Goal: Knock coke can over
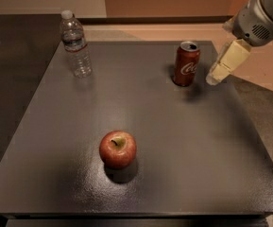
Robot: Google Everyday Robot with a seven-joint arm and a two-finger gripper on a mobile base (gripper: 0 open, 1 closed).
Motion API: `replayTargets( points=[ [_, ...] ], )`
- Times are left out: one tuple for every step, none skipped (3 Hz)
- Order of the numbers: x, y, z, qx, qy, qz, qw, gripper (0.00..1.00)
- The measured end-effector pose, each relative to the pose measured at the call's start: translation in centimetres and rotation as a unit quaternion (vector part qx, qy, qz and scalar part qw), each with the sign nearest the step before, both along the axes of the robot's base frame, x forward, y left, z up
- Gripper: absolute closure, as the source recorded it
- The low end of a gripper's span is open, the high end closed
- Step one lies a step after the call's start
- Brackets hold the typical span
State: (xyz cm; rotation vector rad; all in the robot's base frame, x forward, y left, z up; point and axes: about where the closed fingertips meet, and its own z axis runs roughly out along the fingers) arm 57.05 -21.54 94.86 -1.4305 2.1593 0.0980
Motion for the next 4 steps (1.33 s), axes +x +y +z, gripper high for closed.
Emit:
replayTargets(
  points=[
    [1.9, 0.6, -1.5, 0.039, -0.001, 0.004, 0.9992, 0.00],
    [3.6, 1.3, -3.0, 0.073, -0.001, 0.004, 0.9973, 0.00],
    [5.0, 2.0, -3.9, 0.099, -0.001, 0.007, 0.9950, 0.00],
    [6.2, 3.0, -4.6, 0.120, -0.001, 0.015, 0.9926, 0.00]
  ],
)
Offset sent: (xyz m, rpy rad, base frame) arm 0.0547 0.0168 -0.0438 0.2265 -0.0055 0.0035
